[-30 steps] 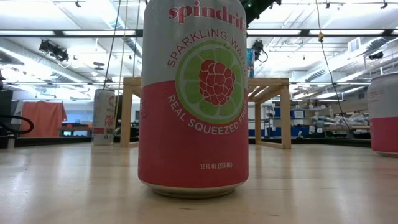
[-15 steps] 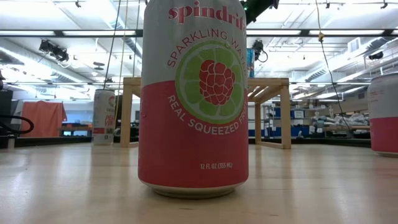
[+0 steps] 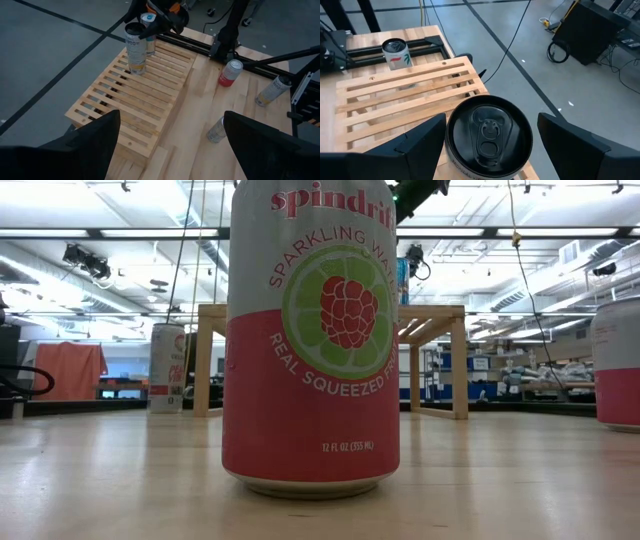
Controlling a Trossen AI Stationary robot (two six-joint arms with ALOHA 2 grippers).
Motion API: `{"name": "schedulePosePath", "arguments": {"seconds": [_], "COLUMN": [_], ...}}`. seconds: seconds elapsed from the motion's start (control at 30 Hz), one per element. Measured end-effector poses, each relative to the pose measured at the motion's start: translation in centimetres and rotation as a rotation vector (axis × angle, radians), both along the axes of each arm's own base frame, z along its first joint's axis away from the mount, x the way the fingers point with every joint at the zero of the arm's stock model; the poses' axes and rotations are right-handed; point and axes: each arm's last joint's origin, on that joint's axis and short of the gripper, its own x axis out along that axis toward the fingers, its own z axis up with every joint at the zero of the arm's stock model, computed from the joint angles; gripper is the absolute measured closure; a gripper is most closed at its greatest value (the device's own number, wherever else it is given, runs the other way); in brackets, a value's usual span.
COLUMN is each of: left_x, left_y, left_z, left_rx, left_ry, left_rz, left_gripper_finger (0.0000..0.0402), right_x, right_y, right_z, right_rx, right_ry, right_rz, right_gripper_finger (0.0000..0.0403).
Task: Place canned beverage on shelf
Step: Put the left white and yellow soda can on the shelf
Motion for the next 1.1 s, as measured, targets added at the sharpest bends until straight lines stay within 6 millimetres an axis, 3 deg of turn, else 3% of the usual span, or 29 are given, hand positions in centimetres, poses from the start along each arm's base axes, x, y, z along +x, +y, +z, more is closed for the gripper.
{"name": "schedulePosePath", "arguments": {"seconds": [0.4,1.1], "left_x": [0.0,0.0], "left_y": [0.0,0.0], "left_z": [0.0,0.0], "left_rx": [0.001,0.002], "left_ry": [0.000,0.001], "left_rz": [-0.001,-0.001], "left_gripper_finger": [0.0044,0.0044], "right_x": [0.0,0.8], "right_y": [0.2,1.6], "right_z": [-0.1,-0.1], "right_rx": [0.055,0.125], "right_ry": [-0.017,-0.069], "right_rz": [-0.027,-0.202], "right_gripper_finger": [0.0137,0.0137]}}
